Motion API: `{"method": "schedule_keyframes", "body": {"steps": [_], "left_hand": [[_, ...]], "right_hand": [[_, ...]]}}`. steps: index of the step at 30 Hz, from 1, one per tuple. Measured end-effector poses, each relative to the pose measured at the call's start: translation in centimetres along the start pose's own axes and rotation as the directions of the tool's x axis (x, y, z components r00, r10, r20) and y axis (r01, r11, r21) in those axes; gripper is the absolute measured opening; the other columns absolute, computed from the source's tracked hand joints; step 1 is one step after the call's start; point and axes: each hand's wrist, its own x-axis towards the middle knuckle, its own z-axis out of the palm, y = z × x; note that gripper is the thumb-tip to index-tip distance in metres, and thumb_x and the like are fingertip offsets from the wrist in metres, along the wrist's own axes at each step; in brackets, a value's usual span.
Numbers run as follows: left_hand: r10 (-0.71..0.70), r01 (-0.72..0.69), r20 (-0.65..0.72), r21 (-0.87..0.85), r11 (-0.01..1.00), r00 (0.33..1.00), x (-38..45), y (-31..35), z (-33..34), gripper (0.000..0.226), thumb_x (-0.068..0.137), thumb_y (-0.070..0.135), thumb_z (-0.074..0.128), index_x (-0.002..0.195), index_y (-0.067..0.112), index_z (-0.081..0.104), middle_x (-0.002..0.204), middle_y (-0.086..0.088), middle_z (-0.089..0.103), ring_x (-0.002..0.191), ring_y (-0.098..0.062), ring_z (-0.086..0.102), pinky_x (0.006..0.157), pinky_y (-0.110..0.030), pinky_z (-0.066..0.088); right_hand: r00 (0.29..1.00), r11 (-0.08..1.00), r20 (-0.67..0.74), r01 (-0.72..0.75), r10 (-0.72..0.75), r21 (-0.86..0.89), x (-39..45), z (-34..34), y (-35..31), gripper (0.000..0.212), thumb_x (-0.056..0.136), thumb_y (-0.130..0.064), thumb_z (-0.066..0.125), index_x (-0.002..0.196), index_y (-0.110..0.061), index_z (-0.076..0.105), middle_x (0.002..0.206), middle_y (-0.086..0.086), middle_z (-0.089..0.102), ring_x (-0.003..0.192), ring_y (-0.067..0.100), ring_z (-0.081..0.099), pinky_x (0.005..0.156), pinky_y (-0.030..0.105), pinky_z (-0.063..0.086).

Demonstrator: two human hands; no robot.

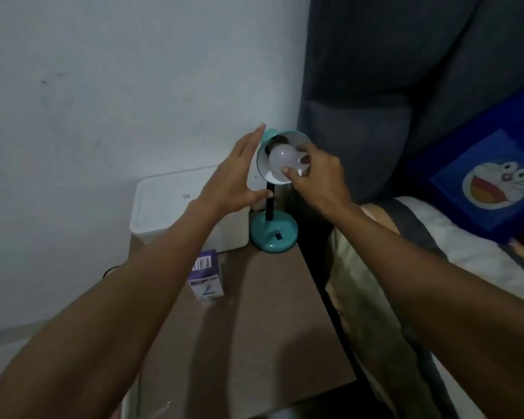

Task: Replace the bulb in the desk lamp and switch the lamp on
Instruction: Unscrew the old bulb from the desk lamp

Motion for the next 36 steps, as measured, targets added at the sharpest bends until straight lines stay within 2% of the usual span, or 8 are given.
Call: {"method": "schedule_keyframes", "body": {"steps": [3,11,14,19,23,28,33,36], "left_hand": [[0.042,-0.042,0.014,-0.018,0.999,0.999,0.6,-0.3,0.5,0.124,0.072,0.028,0.094,0.165,0.012,0.014,0.168,-0.008,0.029,0.152,-0.022,0.033,0.118,-0.011,0.024],[0.093,-0.092,-0.058,0.018,0.996,0.994,1.3,-1.7,1.6,0.099,0.082,0.012,0.086,0.162,0.016,0.029,0.163,-0.009,0.040,0.148,-0.025,0.043,0.113,-0.044,0.049],[0.085,-0.086,-0.064,-0.001,0.996,0.994,1.3,-1.8,1.6,0.097,0.081,0.009,0.086,0.162,0.014,0.031,0.162,-0.009,0.041,0.147,-0.024,0.044,0.110,-0.042,0.052],[0.100,-0.102,-0.072,-0.020,0.995,0.992,1.5,-1.7,1.8,0.097,0.081,0.010,0.086,0.161,0.014,0.033,0.163,-0.008,0.041,0.147,-0.022,0.043,0.110,-0.035,0.052],[0.100,-0.103,-0.080,-0.040,0.994,0.992,1.5,-2.1,1.9,0.096,0.081,0.010,0.087,0.161,0.013,0.034,0.163,-0.007,0.041,0.149,-0.020,0.041,0.111,-0.038,0.051],[0.097,-0.104,-0.104,-0.059,0.993,0.990,1.3,-1.9,1.7,0.094,0.081,0.008,0.086,0.160,0.012,0.035,0.162,-0.007,0.042,0.145,-0.006,0.037,0.110,-0.022,0.048],[0.107,-0.115,-0.100,-0.080,0.990,0.989,1.4,-2.1,1.9,0.094,0.081,0.008,0.087,0.160,0.011,0.036,0.162,-0.006,0.042,0.147,-0.013,0.041,0.112,-0.031,0.049],[0.109,-0.119,-0.110,-0.087,0.989,0.988,1.5,-2.1,2.0,0.092,0.081,0.007,0.086,0.159,0.010,0.036,0.162,-0.007,0.043,0.144,-0.007,0.039,0.110,-0.020,0.048]], "right_hand": [[1.000,0.997,-0.003,-0.027,0.027,0.068,0.3,0.4,-0.2,0.057,0.084,-0.042,0.076,0.131,-0.015,0.060,0.116,0.013,0.070,0.100,0.028,0.067,0.087,0.042,0.057],[0.988,0.980,-0.074,-0.123,0.136,0.158,0.7,2.0,-1.3,0.061,0.080,-0.043,0.079,0.130,-0.014,0.060,0.120,0.011,0.067,0.108,0.025,0.065,0.091,0.039,0.055],[0.990,0.986,-0.071,-0.117,0.125,0.115,0.9,2.3,-1.8,0.056,0.082,-0.031,0.079,0.132,-0.016,0.057,0.128,0.012,0.058,0.113,0.030,0.060,0.093,0.037,0.050],[0.991,0.992,-0.077,0.100,-0.106,-0.082,0.1,2.7,-1.8,0.061,0.081,-0.010,0.074,0.138,-0.020,0.056,0.136,0.015,0.042,0.120,0.034,0.049,0.096,0.043,0.052],[0.996,0.999,-0.090,-0.019,0.023,0.045,-0.1,3.1,-1.6,0.062,0.088,-0.030,0.073,0.143,-0.017,0.047,0.138,0.014,0.048,0.119,0.028,0.055,0.094,0.034,0.047],[0.996,0.997,-0.068,0.048,-0.052,-0.054,-0.1,3.4,-2.0,0.061,0.086,-0.009,0.071,0.143,-0.018,0.052,0.143,0.016,0.043,0.125,0.035,0.050,0.101,0.041,0.050],[0.992,0.995,-0.093,-0.077,0.083,0.063,-0.1,3.6,-1.6,0.058,0.090,-0.028,0.072,0.142,-0.015,0.049,0.135,0.015,0.050,0.116,0.026,0.057,0.093,0.035,0.047],[0.998,1.000,-0.066,-0.003,0.002,-0.019,0.0,3.3,-1.7,0.059,0.088,-0.013,0.072,0.143,-0.020,0.052,0.139,0.014,0.046,0.120,0.034,0.053,0.098,0.040,0.051]]}}
